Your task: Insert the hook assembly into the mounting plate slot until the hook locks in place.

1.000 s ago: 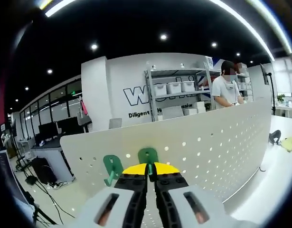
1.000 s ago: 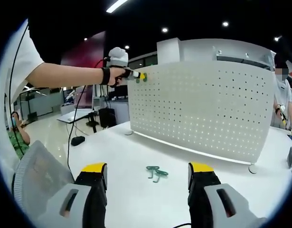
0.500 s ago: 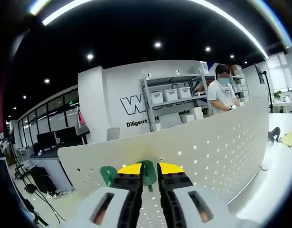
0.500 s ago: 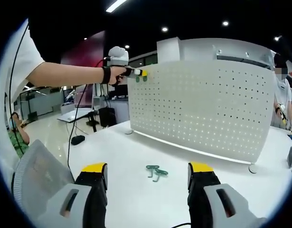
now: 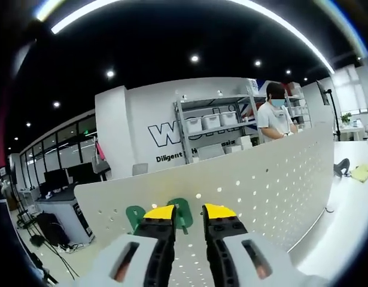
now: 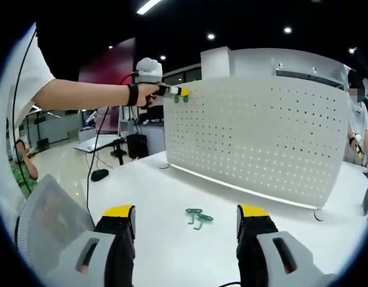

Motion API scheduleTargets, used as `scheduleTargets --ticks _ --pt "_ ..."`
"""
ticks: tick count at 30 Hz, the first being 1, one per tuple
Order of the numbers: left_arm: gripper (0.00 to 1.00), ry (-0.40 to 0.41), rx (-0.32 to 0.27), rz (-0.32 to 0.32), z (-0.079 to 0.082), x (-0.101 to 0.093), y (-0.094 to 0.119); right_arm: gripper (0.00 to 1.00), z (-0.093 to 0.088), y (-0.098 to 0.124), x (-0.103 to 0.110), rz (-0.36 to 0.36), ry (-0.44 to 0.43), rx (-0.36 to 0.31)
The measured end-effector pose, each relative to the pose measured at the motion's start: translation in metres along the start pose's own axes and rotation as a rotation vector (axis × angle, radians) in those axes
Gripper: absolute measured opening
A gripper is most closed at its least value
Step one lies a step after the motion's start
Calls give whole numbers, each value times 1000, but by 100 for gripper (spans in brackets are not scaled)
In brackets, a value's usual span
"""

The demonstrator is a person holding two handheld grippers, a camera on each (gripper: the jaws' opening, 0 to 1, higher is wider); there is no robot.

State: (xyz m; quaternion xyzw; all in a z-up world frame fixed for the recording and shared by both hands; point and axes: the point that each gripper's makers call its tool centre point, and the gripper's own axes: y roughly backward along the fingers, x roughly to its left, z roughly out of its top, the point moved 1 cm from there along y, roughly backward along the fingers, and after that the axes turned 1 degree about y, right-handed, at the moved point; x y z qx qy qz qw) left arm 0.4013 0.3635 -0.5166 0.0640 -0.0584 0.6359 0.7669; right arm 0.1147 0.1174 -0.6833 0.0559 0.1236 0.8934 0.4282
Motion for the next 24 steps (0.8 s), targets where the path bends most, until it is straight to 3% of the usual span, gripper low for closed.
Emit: scheduleTargets --ticks 24 --pt "28 40 -21 -13 -4 -8 35 70 1 4 6 17 17 -2"
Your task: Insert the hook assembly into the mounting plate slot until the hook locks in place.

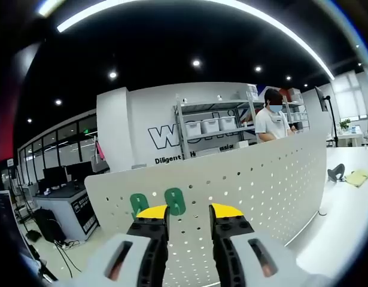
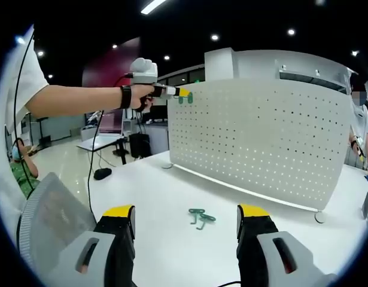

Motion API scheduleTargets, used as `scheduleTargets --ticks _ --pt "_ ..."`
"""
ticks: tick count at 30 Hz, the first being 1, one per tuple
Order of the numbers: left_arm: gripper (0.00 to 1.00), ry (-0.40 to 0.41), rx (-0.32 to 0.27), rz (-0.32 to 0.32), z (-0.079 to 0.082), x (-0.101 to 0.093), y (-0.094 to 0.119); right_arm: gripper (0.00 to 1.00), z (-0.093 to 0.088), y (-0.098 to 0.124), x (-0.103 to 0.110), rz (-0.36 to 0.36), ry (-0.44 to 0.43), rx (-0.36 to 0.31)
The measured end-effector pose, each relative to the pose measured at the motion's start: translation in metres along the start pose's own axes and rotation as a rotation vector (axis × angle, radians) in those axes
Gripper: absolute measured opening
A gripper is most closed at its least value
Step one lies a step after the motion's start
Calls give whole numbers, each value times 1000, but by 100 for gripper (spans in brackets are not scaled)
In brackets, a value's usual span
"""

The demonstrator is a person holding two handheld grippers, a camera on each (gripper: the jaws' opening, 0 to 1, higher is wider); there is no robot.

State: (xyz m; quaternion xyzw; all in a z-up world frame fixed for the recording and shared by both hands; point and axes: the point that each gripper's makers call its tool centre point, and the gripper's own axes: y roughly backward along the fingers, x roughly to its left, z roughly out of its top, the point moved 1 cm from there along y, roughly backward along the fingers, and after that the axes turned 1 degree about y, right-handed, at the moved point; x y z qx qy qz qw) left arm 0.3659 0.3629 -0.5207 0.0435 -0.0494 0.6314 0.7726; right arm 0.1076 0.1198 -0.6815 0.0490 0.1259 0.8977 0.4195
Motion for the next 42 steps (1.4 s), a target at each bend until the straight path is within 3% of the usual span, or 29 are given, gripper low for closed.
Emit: scheduleTargets --ticks 18,34,42 --pt "31 19 18 -77 -16 -26 45 69 7 -2 6 49 39 3" --pt "46 38 24 -137 -31 -41 84 68 14 -9 10 63 42 -6" --pt "54 38 37 -196 -42 -61 97 68 15 -10 3 44 46 -3"
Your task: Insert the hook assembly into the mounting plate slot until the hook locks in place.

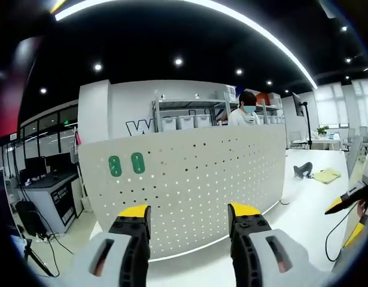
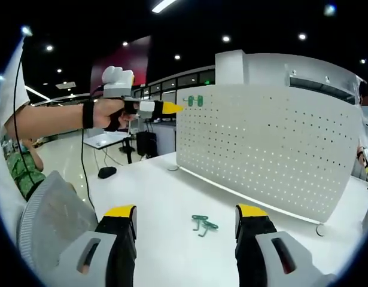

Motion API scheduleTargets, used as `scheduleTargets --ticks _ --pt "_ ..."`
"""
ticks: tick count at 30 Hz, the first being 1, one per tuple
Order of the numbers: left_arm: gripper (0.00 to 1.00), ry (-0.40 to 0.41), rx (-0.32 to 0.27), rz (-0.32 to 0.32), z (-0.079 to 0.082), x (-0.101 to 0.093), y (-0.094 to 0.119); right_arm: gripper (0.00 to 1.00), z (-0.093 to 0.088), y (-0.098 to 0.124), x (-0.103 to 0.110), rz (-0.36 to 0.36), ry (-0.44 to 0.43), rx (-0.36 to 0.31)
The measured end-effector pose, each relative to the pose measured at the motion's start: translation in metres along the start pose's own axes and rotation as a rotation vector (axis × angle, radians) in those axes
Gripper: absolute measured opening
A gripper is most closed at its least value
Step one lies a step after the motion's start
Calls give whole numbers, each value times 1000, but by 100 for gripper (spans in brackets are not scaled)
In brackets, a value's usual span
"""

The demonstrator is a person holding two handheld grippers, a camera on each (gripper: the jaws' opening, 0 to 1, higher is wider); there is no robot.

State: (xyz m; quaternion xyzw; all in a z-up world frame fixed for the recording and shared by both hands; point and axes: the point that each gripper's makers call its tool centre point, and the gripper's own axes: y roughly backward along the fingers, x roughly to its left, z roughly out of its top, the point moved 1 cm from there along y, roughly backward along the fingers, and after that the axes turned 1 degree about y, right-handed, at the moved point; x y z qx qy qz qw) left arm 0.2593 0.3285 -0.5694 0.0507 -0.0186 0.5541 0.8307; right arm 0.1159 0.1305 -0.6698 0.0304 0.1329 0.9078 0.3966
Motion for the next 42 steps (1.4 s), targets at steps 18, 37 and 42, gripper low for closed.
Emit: scheduleTargets --ticks 18,37,42 --pt "74 53 47 -103 -34 -46 23 66 1 -5 -7 4 47 40" --pt "85 106 82 -121 -73 -64 50 65 -6 -28 -15 64 78 87" --pt "89 116 103 -144 -82 -72 55 65 -8 -34 -15 89 97 108"
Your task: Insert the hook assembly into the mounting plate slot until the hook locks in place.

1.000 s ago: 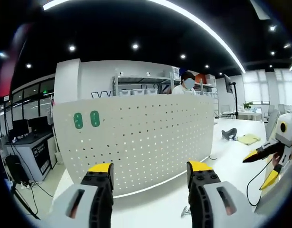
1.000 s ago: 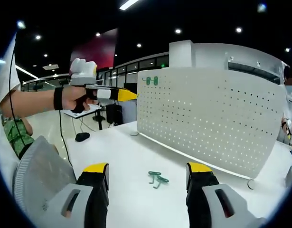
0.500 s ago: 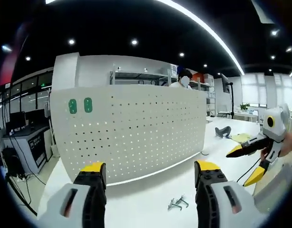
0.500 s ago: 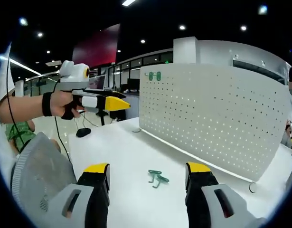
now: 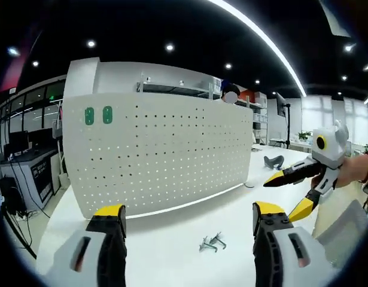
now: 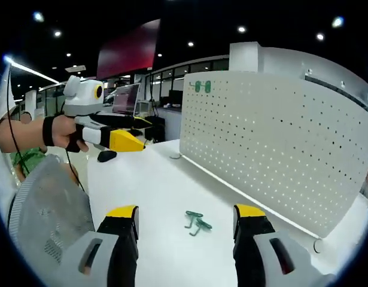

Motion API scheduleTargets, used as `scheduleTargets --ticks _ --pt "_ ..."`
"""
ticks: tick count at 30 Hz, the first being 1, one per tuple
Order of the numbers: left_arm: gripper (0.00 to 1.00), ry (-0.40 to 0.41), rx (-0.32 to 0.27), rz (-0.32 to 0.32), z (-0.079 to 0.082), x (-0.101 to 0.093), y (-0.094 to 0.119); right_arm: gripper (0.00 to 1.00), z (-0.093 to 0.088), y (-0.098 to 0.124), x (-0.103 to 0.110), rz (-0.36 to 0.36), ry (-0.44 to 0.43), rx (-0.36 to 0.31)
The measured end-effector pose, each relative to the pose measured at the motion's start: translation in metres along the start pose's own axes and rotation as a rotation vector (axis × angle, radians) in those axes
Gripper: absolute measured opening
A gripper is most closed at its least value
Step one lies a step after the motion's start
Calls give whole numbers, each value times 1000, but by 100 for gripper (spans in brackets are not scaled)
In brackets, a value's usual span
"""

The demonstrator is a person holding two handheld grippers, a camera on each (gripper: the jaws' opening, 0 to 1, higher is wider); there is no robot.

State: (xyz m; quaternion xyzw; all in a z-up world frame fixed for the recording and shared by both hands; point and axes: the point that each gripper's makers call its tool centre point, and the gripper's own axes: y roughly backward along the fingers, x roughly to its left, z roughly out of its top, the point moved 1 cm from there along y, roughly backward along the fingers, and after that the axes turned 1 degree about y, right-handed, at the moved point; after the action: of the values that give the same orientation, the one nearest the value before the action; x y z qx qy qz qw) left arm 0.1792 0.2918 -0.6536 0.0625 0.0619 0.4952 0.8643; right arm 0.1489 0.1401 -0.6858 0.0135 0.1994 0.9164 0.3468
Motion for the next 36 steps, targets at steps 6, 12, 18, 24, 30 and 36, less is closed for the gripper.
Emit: scheduleTargets --ticks 6,12,18,24,30,36 --pt "90 6 -3 -2 -3 -6 5 64 0 -7 -3 21 10 12" --pt "90 -1 17 -9 -12 -13 8 63 -3 -11 -6 41 27 38" --pt "89 45 6 -14 -14 -17 12 61 -3 -16 -11 56 34 53" --pt "90 56 8 -31 -20 -28 17 59 -4 -22 -12 80 49 69" --pt "90 43 31 -51 -25 -35 20 56 -6 -26 -16 97 58 85" --pt "89 53 41 -53 -27 -36 21 54 -13 -31 -20 106 61 117"
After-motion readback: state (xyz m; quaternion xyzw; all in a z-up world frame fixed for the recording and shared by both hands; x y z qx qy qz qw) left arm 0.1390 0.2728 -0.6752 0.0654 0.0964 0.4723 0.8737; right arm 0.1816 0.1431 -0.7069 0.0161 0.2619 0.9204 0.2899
